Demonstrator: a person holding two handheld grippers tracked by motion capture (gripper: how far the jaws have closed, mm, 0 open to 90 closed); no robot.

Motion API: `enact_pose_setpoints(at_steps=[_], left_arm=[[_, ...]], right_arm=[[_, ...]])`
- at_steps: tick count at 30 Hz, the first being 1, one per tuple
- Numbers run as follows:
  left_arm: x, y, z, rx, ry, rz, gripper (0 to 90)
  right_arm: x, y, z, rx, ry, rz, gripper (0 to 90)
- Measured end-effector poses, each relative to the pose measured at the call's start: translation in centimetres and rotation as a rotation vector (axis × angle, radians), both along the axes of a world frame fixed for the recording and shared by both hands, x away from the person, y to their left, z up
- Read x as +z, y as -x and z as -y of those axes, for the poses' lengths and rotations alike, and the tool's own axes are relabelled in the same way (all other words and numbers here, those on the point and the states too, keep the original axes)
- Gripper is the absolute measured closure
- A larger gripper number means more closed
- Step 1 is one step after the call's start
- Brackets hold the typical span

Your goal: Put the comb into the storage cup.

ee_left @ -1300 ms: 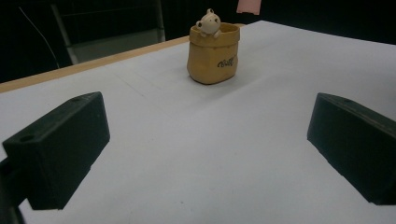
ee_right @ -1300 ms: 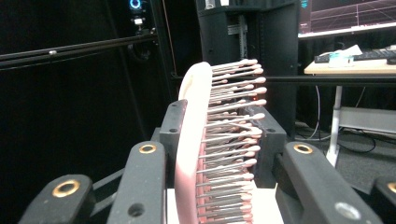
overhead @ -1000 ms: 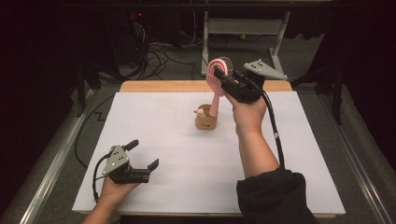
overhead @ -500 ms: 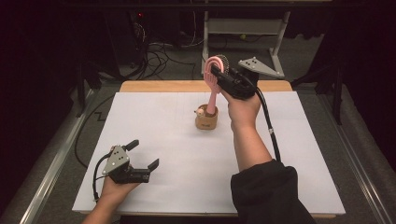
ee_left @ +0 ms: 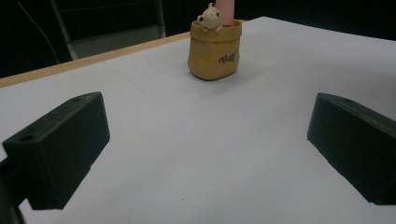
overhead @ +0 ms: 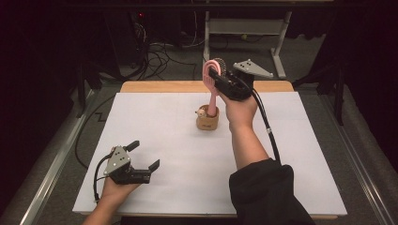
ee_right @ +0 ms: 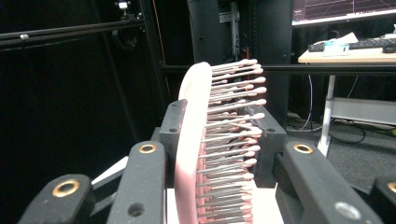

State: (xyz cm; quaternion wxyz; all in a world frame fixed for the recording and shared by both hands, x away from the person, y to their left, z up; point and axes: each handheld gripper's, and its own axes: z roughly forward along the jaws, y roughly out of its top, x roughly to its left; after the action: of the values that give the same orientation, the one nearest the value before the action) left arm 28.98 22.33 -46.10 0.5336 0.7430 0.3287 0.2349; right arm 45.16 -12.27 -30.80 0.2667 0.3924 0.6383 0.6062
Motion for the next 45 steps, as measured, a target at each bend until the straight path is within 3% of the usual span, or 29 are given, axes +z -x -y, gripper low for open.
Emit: enact_pose_setpoints(at_steps=[24,45], left_arm=[[-0.1,-0.1,-0.1,0.002,0.0,-0.003,0.0],[-0.3,-0.2,-0.1,0.01,0.0,-0.012,0.0]], right_arm=[[-2.4,-0.3,-1.5,0.001,0.078,-0.008,65.6],[-4.2,-0.5,-1.3,0.011,0.09,-0.01,65.5]])
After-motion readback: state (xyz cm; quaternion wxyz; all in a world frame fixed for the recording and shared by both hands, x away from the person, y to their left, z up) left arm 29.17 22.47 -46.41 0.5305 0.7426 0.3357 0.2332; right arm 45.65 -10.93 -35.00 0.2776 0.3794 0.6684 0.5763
